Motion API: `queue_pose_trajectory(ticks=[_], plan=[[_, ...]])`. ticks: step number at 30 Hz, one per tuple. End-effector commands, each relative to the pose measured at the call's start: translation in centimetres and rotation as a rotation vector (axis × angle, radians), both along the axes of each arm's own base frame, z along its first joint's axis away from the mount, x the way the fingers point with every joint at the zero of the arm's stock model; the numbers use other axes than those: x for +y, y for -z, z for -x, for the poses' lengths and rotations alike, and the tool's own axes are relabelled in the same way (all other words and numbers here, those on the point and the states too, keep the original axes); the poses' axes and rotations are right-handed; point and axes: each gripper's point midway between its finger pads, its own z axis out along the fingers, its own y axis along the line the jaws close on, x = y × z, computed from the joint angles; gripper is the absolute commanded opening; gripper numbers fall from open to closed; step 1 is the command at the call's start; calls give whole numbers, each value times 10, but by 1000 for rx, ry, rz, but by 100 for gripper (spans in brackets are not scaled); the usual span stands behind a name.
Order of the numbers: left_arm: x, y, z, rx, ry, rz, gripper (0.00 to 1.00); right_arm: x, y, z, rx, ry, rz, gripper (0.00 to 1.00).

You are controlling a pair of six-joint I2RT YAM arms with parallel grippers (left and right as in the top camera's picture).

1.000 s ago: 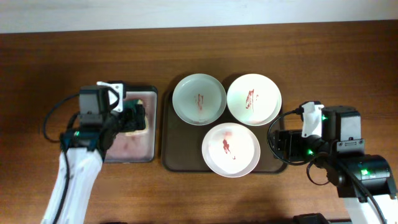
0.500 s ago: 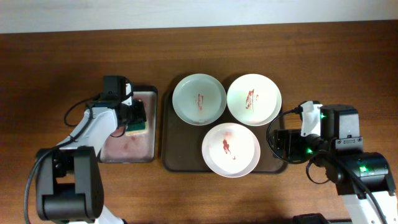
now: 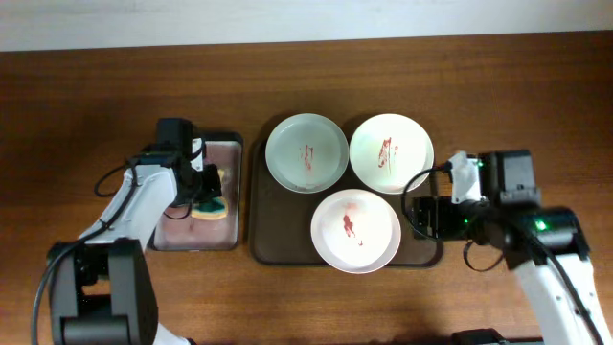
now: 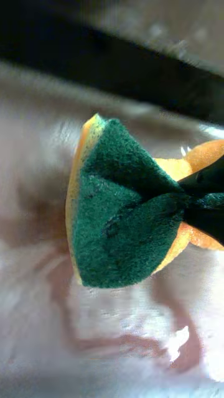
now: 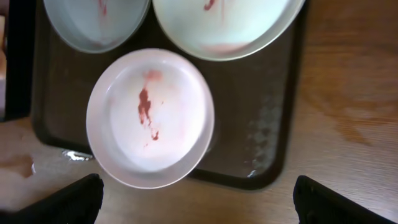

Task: Clean dirty plates on tray and stack at the side

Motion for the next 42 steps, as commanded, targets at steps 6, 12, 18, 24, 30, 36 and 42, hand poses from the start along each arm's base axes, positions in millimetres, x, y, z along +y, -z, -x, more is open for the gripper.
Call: queue_pose_trajectory(ticks=[6, 12, 18, 24, 30, 36, 42], plan=[[-15, 20, 33, 95, 69, -5, 0, 11, 69, -15, 292, -36, -23, 71], [-16, 20, 33, 95, 70, -4, 6, 17, 134, -22, 492, -38, -46, 40], [-16, 20, 35, 102, 71, -2, 16, 20, 168, -13, 614, -36, -56, 26], [-16, 21, 41, 126, 71, -2, 25, 28, 168, -13, 610, -60, -67, 9], [-15, 24, 46, 141, 70, -3, 40, 38, 169, -16, 586, -92, -57, 5], [-14, 38, 59, 162, 70, -4, 22, 38, 169, -16, 586, -92, -58, 6], [-16, 9, 29, 69, 70, -1, 0, 38, 169, -15, 586, -92, -57, 6]])
